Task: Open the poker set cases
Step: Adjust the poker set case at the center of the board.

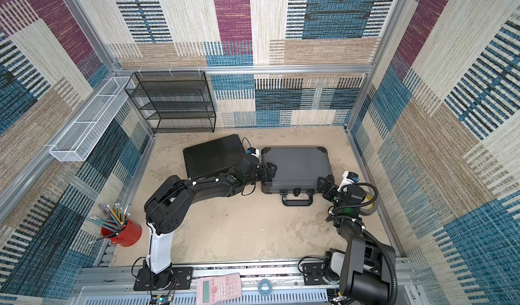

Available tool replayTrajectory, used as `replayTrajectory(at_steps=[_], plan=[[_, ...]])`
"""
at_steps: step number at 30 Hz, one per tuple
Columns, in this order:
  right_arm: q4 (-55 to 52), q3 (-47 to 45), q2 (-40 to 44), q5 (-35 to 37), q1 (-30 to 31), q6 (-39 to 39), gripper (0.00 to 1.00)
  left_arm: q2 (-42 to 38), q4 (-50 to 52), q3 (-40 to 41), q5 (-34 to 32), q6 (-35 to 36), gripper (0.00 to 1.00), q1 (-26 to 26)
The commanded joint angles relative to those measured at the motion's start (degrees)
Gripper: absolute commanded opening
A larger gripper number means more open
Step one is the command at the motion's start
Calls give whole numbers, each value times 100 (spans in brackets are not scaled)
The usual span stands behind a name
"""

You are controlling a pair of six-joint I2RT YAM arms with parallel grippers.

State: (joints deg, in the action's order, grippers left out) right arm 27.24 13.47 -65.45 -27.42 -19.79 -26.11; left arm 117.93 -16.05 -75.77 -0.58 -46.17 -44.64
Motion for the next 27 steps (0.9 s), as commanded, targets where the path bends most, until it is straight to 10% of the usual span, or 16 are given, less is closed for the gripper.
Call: replayTrajectory(at_steps=[1,27], plan=[[-6,-101,195,-922,46,-256,96,140,-66,-219,1086,130,93,-16],[-241,-760,870,-1078,46,-783,92,-1392,-168,1159,-177,417,99,-140]])
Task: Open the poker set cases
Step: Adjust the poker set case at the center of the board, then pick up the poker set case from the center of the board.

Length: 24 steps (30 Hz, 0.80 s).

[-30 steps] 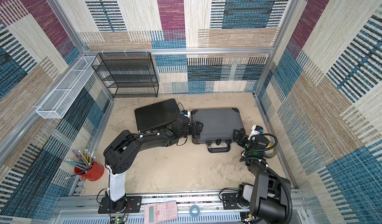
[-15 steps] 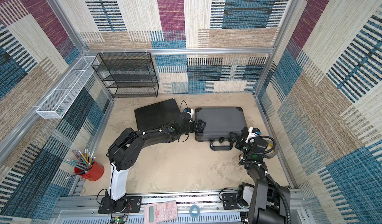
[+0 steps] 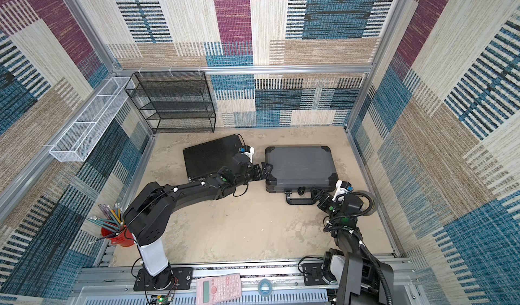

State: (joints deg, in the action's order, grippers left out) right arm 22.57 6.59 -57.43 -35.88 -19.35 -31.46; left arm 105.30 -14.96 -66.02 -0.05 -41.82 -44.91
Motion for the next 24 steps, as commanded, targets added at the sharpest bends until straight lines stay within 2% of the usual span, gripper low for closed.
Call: replayTrajectory(at_steps=[1,9,17,21,24], plan=[[249,-125,92,-282,2,-284,92,-170,-325,282,-286,-50,99,-194],[737,-263,-161,-752,1,-484,89,-352,-557,700,-609,-259,99,-644],[1044,-254,-509,-1026,2,-605,88,-240,-629,764,-532,-475,99,-820],[960,-241,-594,-989,2,-562,89,-151,-663,740,-446,-568,99,-838],[383,-120,-401,-562,2,-292,95,-117,-623,694,-400,-602,100,-850]])
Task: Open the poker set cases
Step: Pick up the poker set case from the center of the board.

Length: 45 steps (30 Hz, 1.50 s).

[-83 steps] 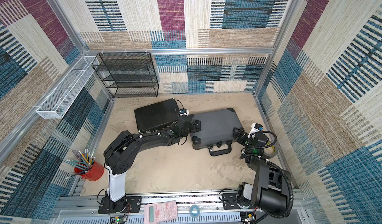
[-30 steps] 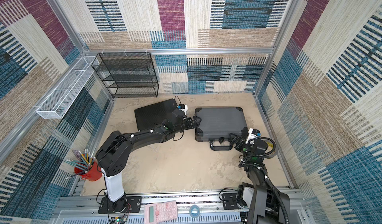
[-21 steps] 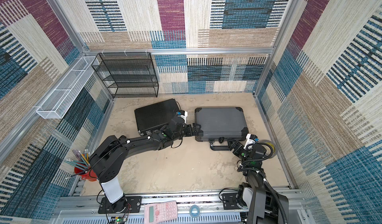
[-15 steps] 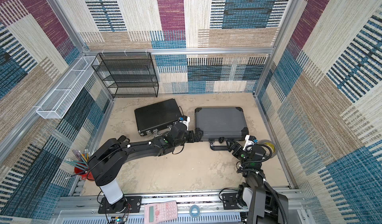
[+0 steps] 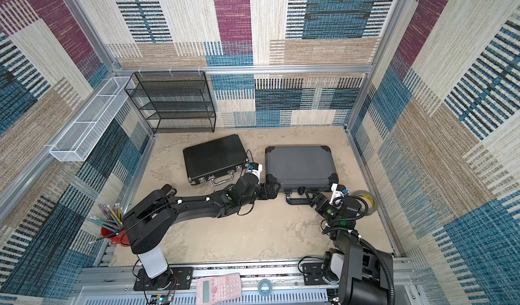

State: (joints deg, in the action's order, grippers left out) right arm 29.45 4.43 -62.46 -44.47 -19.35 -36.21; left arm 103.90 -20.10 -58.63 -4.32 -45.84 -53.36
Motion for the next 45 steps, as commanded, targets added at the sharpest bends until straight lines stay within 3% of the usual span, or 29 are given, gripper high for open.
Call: replayTrajectory(at_steps=[1,6,16,23,31,38,45], plan=[[-446,120,220,451,2,227,97,33,-107,-51,42,-216,100,-5],[-487,142,347,763,7,128,99,120,-137,-101,93,-292,100,-49],[486,11,-462,21,2,-52,98,356,-310,-289,208,-373,100,-34],[720,-119,-326,-362,2,-278,95,772,-464,-616,660,-580,100,236],[772,-267,-224,-530,11,-423,95,833,-412,-768,732,-464,99,467],[756,-170,-320,-512,13,-463,94,741,-413,-650,840,-540,99,503],[1043,-170,-504,-619,36,-577,93,725,-1233,-4,854,-1261,95,156]])
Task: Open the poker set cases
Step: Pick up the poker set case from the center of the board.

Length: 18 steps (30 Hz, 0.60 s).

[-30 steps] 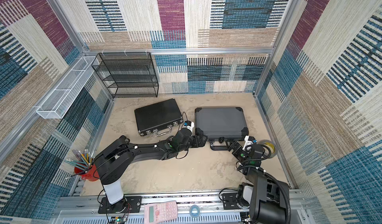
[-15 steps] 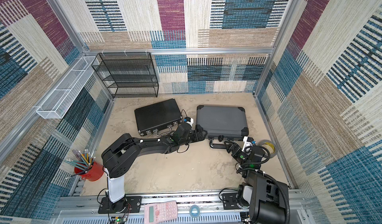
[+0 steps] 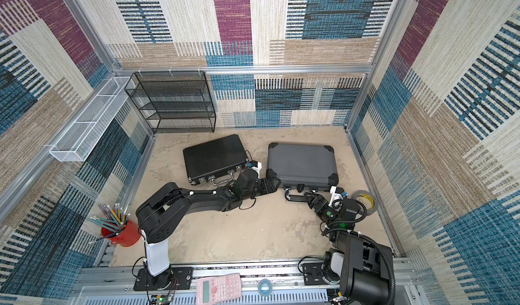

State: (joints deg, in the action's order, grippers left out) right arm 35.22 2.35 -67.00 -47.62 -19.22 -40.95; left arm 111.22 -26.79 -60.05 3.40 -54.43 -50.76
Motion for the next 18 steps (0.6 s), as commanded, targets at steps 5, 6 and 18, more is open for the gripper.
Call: replayTrajectory(at_steps=[5,6,18], plan=[[662,46,-79,-346,70,-231,92,145,-975,233,78,-746,92,-382],[670,53,-59,-329,76,-249,92,199,-1036,222,65,-823,92,-424],[-712,255,532,835,114,383,99,139,-1201,423,-271,-1065,88,-564]])
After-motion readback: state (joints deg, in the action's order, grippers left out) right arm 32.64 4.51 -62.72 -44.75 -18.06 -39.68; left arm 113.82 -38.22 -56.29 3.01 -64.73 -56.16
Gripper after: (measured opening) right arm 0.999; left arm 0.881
